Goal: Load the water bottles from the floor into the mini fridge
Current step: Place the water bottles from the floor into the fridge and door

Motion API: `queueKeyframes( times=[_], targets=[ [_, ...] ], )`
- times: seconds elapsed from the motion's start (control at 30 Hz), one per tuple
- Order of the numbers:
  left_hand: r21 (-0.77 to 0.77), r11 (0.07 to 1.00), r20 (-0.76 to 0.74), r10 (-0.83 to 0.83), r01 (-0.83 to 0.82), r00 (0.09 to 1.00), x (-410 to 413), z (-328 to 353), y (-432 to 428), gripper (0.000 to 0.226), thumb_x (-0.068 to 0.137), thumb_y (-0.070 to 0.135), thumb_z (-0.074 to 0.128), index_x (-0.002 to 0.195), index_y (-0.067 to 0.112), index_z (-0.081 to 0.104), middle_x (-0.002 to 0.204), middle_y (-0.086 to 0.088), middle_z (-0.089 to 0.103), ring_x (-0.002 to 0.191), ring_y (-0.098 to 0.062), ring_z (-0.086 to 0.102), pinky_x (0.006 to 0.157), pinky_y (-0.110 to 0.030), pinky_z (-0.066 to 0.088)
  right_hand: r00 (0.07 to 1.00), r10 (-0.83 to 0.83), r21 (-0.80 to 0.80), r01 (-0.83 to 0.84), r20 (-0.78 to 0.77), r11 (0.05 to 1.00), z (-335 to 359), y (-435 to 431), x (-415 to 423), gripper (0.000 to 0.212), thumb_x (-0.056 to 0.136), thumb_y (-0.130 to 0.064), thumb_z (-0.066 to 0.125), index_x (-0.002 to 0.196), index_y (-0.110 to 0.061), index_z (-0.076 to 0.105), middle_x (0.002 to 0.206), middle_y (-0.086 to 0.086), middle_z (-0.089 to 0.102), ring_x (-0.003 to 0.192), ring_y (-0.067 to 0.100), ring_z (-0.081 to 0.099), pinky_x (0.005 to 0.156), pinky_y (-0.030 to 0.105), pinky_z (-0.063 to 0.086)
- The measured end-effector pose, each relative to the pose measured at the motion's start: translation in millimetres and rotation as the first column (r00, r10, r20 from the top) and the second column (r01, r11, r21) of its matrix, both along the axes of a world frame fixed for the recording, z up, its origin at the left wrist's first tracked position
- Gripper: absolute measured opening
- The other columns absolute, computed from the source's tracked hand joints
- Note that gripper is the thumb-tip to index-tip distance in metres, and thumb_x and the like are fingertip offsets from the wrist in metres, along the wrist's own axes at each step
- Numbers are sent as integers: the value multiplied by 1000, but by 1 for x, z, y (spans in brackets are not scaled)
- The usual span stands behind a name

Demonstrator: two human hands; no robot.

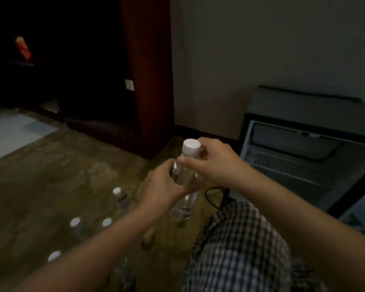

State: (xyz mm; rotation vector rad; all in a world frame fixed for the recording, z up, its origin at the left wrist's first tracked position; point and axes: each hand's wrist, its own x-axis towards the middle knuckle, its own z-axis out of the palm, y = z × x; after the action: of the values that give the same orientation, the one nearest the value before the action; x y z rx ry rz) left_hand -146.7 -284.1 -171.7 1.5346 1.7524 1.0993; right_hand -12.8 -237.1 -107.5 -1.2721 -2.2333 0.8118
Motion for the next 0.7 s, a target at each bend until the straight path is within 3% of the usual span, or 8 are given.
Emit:
queueKeyframes(
  times=[0.1,0.17,0.27,0.37,0.47,0.57,0.7],
  targets=[
    [49,999,-156,22,-14,987,24,28,37,62,56,57,77,110,35,57,98,12,68,93,-11,63,80,-42,55,996,-65,-24,64,-63,998,20,32,23,39,82,-52,61,100,-18,59,95,0,63,89,17,61,73,34,50],
    [67,998,-183,-4,16,983,37,42,54,64,57,60,74,114,36,56,102,12,68,96,-10,63,82,-41,55,988,-89,-63,82,-124,995,24,47,36,42,81,-55,61,101,-18,62,95,0,67,89,17,65,76,37,55],
    [61,992,-176,-99,111,979,60,46,81,71,55,64,71,116,35,53,106,12,67,99,-10,63,84,-39,56,968,-175,-51,169,-180,984,24,67,60,46,79,-58,60,99,-17,63,93,1,69,88,19,66,78,42,57],
    [45,969,-79,-240,244,968,83,46,111,75,51,62,72,117,34,51,108,10,65,103,-10,62,87,-39,55,962,-234,39,241,-140,970,24,84,85,42,81,-54,59,89,-12,60,82,2,63,81,21,63,69,38,53],
    [-29,926,23,-376,377,926,108,40,142,75,56,50,79,123,31,50,115,9,64,112,-12,59,95,-38,52,956,-278,55,283,-92,957,19,103,114,43,83,-51,60,94,-10,61,89,6,66,84,23,64,73,42,54],
    [-138,868,13,-480,477,877,136,29,171,83,54,51,79,127,28,48,121,5,62,116,-15,58,99,-43,49,948,-306,8,308,-87,951,4,120,145,39,85,-45,61,100,-9,61,96,8,67,89,23,64,82,45,54],
    [-283,805,-111,-567,521,816,173,15,204,72,69,40,77,132,26,46,127,7,57,118,-13,53,100,-37,47,917,-368,-78,360,-154,930,-26,139,181,24,87,-32,62,99,-11,62,92,4,67,87,17,64,74,29,50]
  ],
)
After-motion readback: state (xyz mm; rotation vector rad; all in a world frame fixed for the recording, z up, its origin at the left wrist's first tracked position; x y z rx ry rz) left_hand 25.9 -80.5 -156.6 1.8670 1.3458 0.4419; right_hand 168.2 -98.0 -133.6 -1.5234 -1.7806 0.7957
